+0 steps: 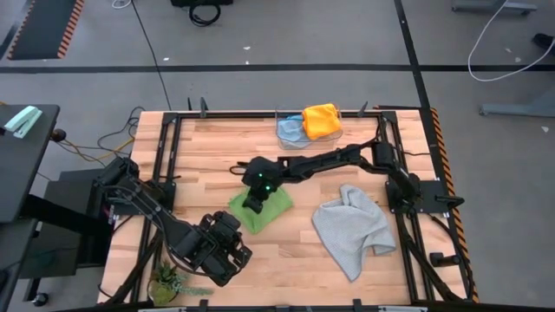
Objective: Fold microfiber towels
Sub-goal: Fold the green microfiber cloth
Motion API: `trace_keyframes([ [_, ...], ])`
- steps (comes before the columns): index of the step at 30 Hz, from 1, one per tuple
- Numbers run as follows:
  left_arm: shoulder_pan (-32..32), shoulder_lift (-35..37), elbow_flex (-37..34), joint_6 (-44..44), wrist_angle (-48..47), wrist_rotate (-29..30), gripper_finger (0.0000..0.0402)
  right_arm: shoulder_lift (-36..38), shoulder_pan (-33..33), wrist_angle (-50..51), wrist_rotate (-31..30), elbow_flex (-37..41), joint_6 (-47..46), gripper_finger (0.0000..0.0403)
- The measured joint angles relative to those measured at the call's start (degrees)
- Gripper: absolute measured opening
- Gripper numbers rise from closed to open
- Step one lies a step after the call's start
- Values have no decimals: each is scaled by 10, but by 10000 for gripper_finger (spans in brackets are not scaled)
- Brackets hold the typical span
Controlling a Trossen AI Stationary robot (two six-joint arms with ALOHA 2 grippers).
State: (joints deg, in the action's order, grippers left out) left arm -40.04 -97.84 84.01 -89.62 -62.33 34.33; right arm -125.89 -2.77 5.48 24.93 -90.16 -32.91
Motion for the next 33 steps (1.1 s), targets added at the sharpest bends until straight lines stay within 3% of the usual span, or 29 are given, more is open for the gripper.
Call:
trace_keyframes([
  [10, 3, 0, 0, 2, 2, 1, 12, -1, -47, 19, -1, -14, 5, 0],
  [28, 10, 0, 0, -2, 19, 2, 11, -1, -66, -14, 0, -13, 28, 0],
  [33, 10, 0, 0, -2, 19, 7, 19, -1, -72, -20, -15, -13, 38, 19],
])
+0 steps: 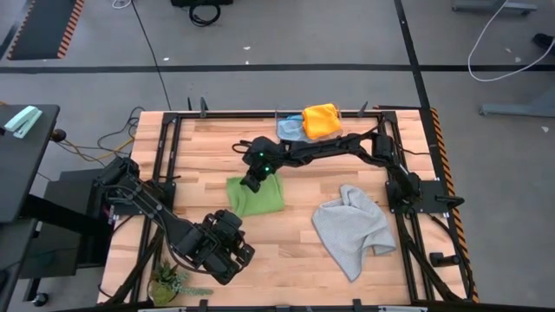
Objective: Fold microfiber towels
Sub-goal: Fold the green microfiber cloth
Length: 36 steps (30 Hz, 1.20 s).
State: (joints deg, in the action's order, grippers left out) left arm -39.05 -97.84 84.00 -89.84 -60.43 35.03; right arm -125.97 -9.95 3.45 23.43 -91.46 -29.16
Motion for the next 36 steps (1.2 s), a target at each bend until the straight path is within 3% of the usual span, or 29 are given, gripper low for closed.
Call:
trace_keyframes([
  [11, 7, 0, 0, 0, 0, 20, 27, 0, -9, 0, -42, 0, 8, 104],
  [18, 13, -18, 0, 2, -2, 27, 16, 14, -37, -16, -41, 1, 4, 118],
  [22, 25, -50, 0, 1, -1, 23, 18, 47, -51, 76, -9, 0, 31, 114],
  [28, 73, -82, 0, 20, -6, 25, 17, 67, -34, 287, -93, 1, 125, 83],
  [33, 127, -98, -1, 95, 0, 23, 8, 54, -24, 281, -97, 3, 139, 15],
  [36, 149, -104, -1, 129, 0, 18, 9, 47, -27, 276, -97, 4, 139, 10],
])
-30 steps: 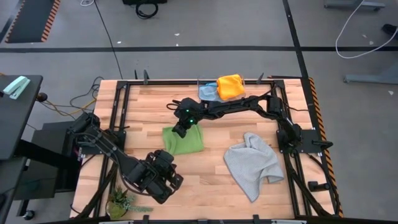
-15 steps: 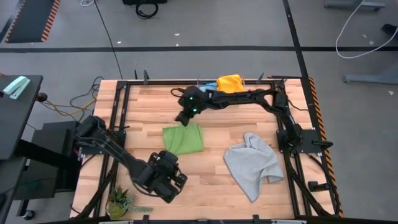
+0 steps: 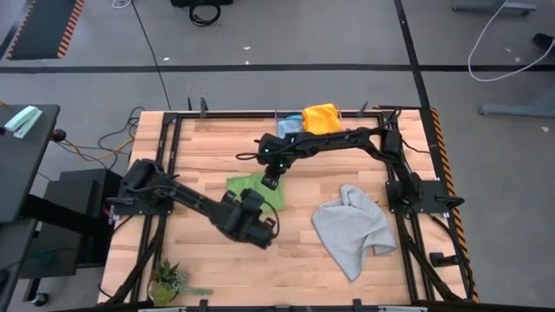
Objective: Fold microfiber towels
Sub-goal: Fold the green microfiber cloth
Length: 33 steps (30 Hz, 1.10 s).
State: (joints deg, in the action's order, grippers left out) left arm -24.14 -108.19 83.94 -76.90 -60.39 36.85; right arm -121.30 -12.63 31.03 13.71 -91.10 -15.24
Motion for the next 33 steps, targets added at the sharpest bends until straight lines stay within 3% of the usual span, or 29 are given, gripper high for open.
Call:
trace_keyframes([
  [5, 35, -27, 0, 66, 1, -58, 16, 1, -21, 3, -1, 40, -2, 5],
  [12, 82, -71, 0, 129, 9, -72, 5, 1, -40, -48, 20, 89, -33, 3],
  [17, 123, -75, 0, 161, 10, -74, 20, 1, -35, -61, 22, 92, -39, 3],
  [21, 155, -75, 0, 185, -4, -112, 17, 1, -38, -59, 24, 92, -41, 3],
  [26, 165, -82, 0, 210, 3, -125, 6, 7, -41, -51, 22, 93, -38, 2],
  [33, 163, -85, 0, 244, 38, -156, 20, 27, -38, -68, 29, 91, -42, 1],
])
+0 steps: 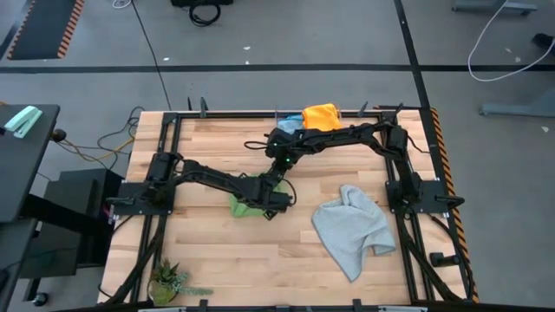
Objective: Fold microfiber towels
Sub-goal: Fold the green microfiber cloth
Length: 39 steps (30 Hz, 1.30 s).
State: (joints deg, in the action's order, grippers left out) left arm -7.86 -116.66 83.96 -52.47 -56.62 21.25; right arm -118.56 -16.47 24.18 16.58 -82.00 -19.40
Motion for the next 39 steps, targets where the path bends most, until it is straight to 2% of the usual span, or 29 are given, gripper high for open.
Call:
trace_keyframes([
  [6, -4, -12, 0, 9, 10, -18, 6, -9, 15, -19, 23, 0, -19, 1],
  [11, -3, -32, 0, 8, -2, -21, 21, -23, 17, -19, 26, 8, -28, 0],
  [17, -4, -51, 1, 8, -58, -24, 17, -23, 18, -33, 28, 29, -41, 0],
  [23, 0, -41, -1, -12, -95, -9, 6, -23, 21, -36, 30, 34, -46, 0],
  [31, 4, -37, -1, -77, -165, 43, 26, -23, 35, -34, 28, 35, -46, 0],
  [39, 23, -37, -1, -99, -200, 58, 7, -24, 47, -33, 28, 35, -46, 0],
])
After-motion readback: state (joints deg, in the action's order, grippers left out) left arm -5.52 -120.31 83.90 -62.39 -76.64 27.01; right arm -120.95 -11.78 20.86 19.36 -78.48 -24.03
